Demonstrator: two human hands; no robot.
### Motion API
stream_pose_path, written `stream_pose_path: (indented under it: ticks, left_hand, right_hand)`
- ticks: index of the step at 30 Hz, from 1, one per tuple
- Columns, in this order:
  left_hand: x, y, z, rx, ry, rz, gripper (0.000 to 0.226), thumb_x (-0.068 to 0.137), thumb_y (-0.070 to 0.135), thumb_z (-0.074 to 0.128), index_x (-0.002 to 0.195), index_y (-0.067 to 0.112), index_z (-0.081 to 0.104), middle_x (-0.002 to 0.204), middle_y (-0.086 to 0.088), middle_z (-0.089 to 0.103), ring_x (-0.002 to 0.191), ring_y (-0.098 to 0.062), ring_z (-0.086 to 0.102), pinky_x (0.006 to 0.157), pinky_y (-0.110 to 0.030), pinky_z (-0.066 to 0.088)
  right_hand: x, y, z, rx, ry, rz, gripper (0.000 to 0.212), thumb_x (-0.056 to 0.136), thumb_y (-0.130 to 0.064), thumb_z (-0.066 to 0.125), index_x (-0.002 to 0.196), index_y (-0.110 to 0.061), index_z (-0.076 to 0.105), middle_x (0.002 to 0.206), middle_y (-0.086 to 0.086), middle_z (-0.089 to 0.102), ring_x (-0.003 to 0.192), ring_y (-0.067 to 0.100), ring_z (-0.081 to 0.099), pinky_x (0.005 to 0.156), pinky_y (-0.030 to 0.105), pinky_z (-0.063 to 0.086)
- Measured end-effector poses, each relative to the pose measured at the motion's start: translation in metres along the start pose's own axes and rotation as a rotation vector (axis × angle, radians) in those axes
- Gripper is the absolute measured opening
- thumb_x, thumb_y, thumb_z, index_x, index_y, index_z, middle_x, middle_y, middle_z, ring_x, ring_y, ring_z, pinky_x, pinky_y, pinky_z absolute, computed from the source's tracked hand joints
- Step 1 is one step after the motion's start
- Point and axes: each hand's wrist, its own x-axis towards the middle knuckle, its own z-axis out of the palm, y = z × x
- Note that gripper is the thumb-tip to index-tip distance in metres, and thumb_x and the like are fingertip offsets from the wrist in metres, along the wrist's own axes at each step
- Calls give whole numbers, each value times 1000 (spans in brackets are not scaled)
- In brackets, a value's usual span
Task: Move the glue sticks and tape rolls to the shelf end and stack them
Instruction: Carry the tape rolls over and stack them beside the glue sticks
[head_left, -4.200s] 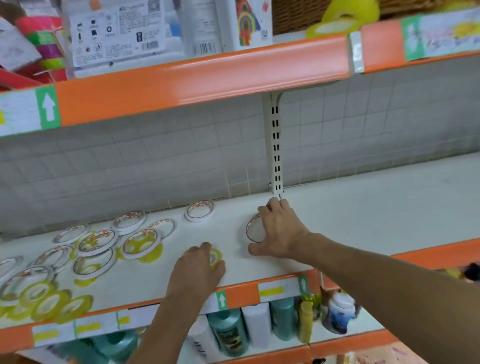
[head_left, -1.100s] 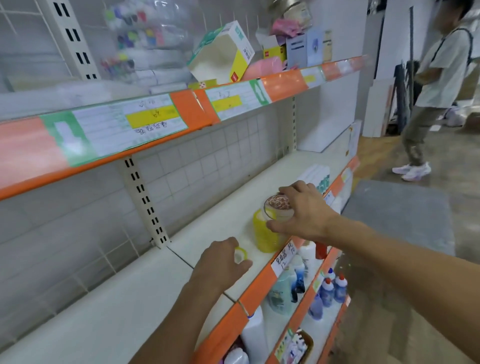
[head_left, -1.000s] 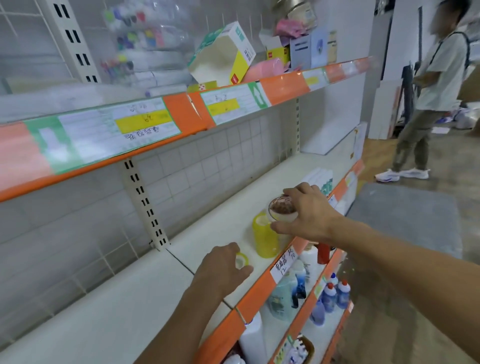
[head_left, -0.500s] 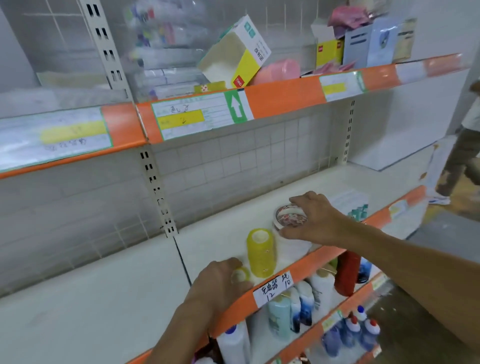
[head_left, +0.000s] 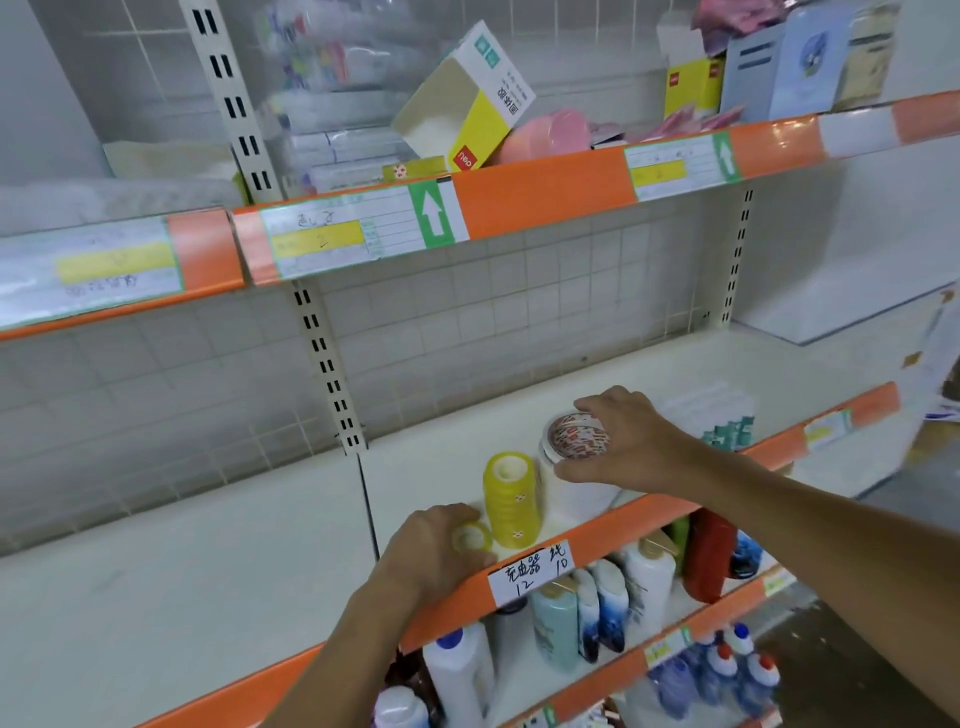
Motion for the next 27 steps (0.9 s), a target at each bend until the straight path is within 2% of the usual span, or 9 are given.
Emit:
stream_pose_path:
  ticks: [14,19,27]
  left_hand:
    - [1,-6,6,5,16,19,60,80,52,71,136,39,52,138,12,56,125,-11,52,101,-24,40]
    - [0,-9,4,-25,-13,23,64,82,53,68,141,39,46,142,11,51,128,-12,49,106,-29,39]
    - [-6,-13,4,-38,-7,17,65,85,59,63,143,38,43,143,12,49,128,-11,48,107,-29,38]
  right_hand:
    - [7,3,11,9,-5,19,91,77,-55,76,149,-17,36,138,2,37,133,20,28,103,35,35]
    - [10,1,11,-2,5,18,90,77,-53,77,149,-17,37,137,3,38,132,21,29,102,34,35]
    - [12,4,13,-17,-19,36,89,77,-54,75,149,-17,37,137,3,38,133,22,29,105,37,36]
